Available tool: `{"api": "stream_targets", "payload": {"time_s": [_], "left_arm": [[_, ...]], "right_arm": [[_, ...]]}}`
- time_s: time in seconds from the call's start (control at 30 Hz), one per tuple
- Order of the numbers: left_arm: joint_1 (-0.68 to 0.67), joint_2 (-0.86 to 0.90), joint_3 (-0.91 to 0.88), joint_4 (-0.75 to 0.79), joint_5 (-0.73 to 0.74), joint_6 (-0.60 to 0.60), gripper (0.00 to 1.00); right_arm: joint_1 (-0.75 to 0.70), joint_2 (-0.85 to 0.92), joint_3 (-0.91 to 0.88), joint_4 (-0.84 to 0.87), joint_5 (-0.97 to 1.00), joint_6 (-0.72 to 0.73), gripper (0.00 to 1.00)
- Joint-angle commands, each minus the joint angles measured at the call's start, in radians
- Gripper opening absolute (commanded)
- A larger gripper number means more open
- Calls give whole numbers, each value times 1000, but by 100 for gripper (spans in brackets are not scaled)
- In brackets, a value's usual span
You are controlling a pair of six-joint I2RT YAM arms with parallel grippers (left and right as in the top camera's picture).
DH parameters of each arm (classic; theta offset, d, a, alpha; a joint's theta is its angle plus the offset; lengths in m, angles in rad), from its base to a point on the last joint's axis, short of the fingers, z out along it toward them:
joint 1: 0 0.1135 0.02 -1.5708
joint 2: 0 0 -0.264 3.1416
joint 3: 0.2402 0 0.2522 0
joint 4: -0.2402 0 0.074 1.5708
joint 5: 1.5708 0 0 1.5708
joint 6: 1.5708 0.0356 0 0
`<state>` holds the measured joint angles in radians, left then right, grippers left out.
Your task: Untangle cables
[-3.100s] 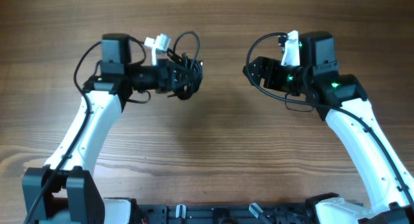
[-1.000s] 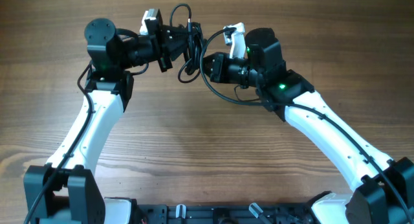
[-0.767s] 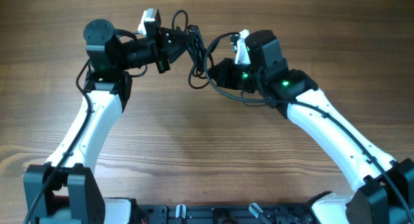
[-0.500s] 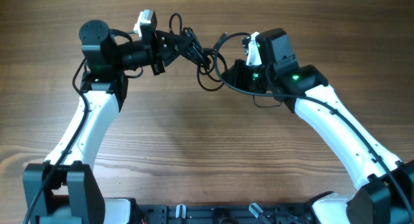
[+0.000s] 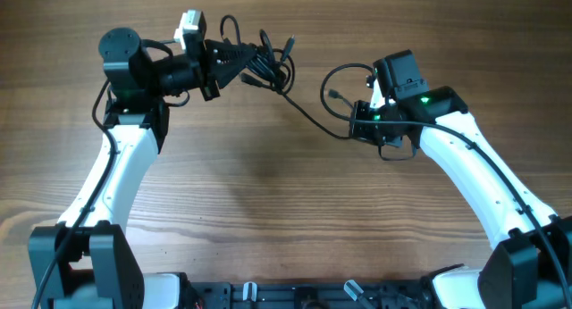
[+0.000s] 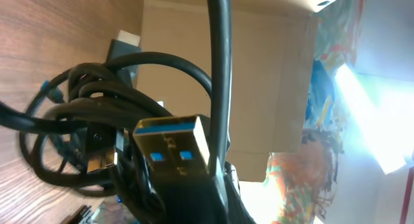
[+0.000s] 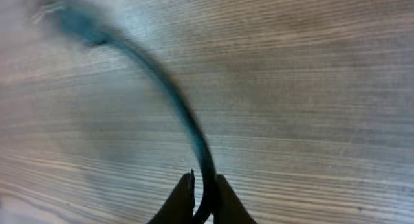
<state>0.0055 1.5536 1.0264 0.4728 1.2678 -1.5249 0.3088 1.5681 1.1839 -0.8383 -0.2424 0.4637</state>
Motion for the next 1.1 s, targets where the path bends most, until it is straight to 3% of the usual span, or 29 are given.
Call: {"api": "stream_targets", "payload": {"time_s": [0.0,0.03,0.1,0.2,0.33,0.47,0.67,1.07], "left_arm": [[27,-33,39,17,-27,30,4],[27,-33,39,17,-19,30,4],[27,-33,39,17,1,29,4],[27,-33,39,17,53,3,4],[22,-33,39,18,129,-86,4],[16,-33,39,18,164,-135,4],[-10,-33,39,76,167,-209,4],[-33,-33,39,78,158,-242,4]], "right_arm": [[-13,19,-7,10,-49,-167,41],[-13,19,9,15,-64,-209,70],[-13,19,49,15,-79,-241,80],[-13,18,159,32,-187,-296,81],[-11,20,196,204,-414,-270,81],[22,31,196,314,-411,-174,79],[90,93,195,342,-410,-158,77],[132,200,195,486,-386,-15,65]]}}
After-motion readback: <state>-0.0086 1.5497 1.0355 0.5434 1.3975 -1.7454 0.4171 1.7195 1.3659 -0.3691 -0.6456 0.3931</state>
